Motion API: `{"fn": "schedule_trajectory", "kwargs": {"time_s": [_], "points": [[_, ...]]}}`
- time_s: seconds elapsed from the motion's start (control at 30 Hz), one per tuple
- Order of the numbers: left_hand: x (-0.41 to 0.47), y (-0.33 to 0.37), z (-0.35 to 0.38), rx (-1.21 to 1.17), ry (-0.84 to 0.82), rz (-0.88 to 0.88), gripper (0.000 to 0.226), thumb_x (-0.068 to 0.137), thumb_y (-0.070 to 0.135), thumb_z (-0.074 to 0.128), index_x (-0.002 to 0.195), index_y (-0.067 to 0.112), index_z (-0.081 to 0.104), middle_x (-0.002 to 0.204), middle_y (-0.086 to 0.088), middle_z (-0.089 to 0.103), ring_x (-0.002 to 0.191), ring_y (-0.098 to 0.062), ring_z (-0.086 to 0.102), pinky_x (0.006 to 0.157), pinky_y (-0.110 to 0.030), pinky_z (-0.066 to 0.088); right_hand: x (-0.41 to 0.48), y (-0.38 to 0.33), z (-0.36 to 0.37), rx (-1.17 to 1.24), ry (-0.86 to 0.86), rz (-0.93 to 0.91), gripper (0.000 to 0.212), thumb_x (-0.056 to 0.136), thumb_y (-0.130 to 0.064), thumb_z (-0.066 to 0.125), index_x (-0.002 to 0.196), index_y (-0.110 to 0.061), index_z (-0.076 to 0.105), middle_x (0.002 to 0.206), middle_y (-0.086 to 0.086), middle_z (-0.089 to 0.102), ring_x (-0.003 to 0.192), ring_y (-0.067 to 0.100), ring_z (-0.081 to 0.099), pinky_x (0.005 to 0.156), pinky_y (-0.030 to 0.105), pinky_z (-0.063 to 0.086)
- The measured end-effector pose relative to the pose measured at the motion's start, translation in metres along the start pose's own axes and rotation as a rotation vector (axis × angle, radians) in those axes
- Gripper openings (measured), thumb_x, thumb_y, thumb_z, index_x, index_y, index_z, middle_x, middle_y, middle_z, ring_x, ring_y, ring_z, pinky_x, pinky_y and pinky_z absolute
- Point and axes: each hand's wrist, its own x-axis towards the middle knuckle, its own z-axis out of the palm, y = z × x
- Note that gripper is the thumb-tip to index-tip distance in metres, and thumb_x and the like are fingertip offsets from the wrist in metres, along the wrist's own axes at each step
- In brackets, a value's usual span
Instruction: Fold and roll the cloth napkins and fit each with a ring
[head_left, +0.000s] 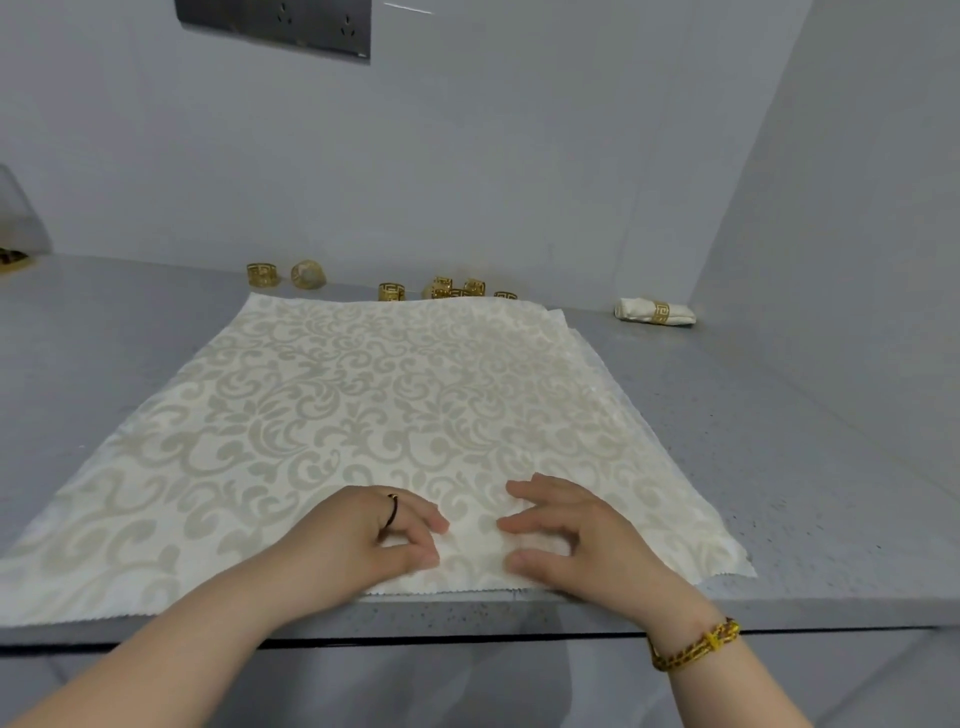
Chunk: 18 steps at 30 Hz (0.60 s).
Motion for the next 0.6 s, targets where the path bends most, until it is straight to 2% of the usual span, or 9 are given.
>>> {"fn": "schedule_trajectory", "kwargs": {"time_s": [0.07,0.13,0.23,0.3,0.33,0.4,0.47,0.53,0.6], "points": [[0.0,0.001,0.002,0.049,0.015,0.025,0.031,0.076,0.031,0.068,0.061,0.057,0.062,0.099,0.052,0.046,0.105,0.019,0.045,0.086,0.0,0.033,-0.002,0.003,0.001,-0.047,0.007,-0.039,0.094,0.034,-0.095,0.032,0.105,-0.041,0.063,0.116,-0.045,0.03,0.112,-0.032,0.014,0.092,-0.008,0.01],[-0.001,0.003,0.001,0.068,0.009,0.021,0.021,0.07,0.04,0.063,0.063,0.06,0.06,0.1,0.053,0.044,0.105,0.019,0.045,0.09,-0.005,0.035,-0.007,0.002,0.002,-0.057,0.025,-0.096,0.091,0.04,-0.093,0.034,0.105,-0.038,0.065,0.111,-0.049,0.034,0.113,-0.033,0.019,0.094,-0.007,0.013],[-0.002,0.001,0.002,0.058,0.027,0.043,0.03,0.076,0.033,0.068,0.063,0.059,0.061,0.102,0.051,0.045,0.105,0.019,0.046,0.092,-0.007,0.035,-0.014,-0.002,0.006,-0.086,0.064,-0.201,0.06,0.056,-0.076,0.051,0.093,-0.032,0.07,0.104,-0.042,0.054,0.113,-0.02,0.038,0.094,0.0,0.029],[-0.002,0.002,0.002,0.064,0.021,0.03,0.012,0.067,0.048,0.063,0.064,0.059,0.061,0.101,0.051,0.046,0.105,0.019,0.046,0.093,-0.009,0.036,-0.015,-0.004,0.008,-0.23,0.151,-0.328,0.029,0.069,-0.051,0.057,0.075,-0.028,0.074,0.094,-0.023,0.068,0.099,-0.006,0.053,0.079,0.006,0.043],[-0.003,0.002,0.002,0.064,0.017,0.02,0.007,0.059,0.057,0.056,0.064,0.059,0.06,0.101,0.051,0.046,0.105,0.02,0.046,0.094,-0.01,0.036,-0.015,-0.006,0.01,-0.289,0.171,-0.366,0.024,0.072,-0.043,0.055,0.069,-0.028,0.073,0.087,-0.018,0.07,0.092,-0.003,0.057,0.07,0.008,0.046],[-0.003,0.002,0.002,0.06,0.031,0.028,0.021,0.051,0.065,0.046,0.066,0.06,0.06,0.102,0.052,0.046,0.105,0.019,0.046,0.096,-0.012,0.037,-0.012,-0.011,0.01,-0.323,0.164,-0.383,0.021,0.072,-0.036,0.054,0.065,-0.028,0.072,0.082,-0.016,0.071,0.084,-0.002,0.058,0.062,0.008,0.047],[-0.004,0.002,0.003,0.086,0.021,0.041,0.028,0.045,0.074,0.049,0.068,0.063,0.058,0.103,0.054,0.043,0.107,0.021,0.043,0.096,-0.009,0.035,-0.013,-0.013,0.01,-0.35,0.152,-0.359,0.021,0.073,-0.032,0.051,0.064,-0.025,0.069,0.081,-0.016,0.07,0.082,-0.001,0.058,0.062,0.009,0.047],[-0.007,0.005,0.0,0.098,0.019,0.058,0.051,0.028,0.093,0.044,0.073,0.07,0.052,0.105,0.059,0.034,0.109,0.025,0.036,0.091,0.002,0.027,-0.013,-0.014,0.012,-0.256,0.167,-0.28,0.029,0.076,-0.037,0.044,0.075,-0.021,0.067,0.085,-0.014,0.069,0.085,0.001,0.057,0.069,0.013,0.046],[-0.009,0.004,-0.001,0.132,0.0,0.057,0.059,0.027,0.098,0.035,0.077,0.071,0.051,0.105,0.063,0.028,0.109,0.03,0.03,0.085,0.01,0.021,-0.011,-0.015,0.013,-0.127,0.178,-0.183,0.046,0.076,-0.048,0.032,0.088,-0.017,0.064,0.09,-0.011,0.065,0.087,-0.001,0.053,0.072,0.013,0.044]]}}
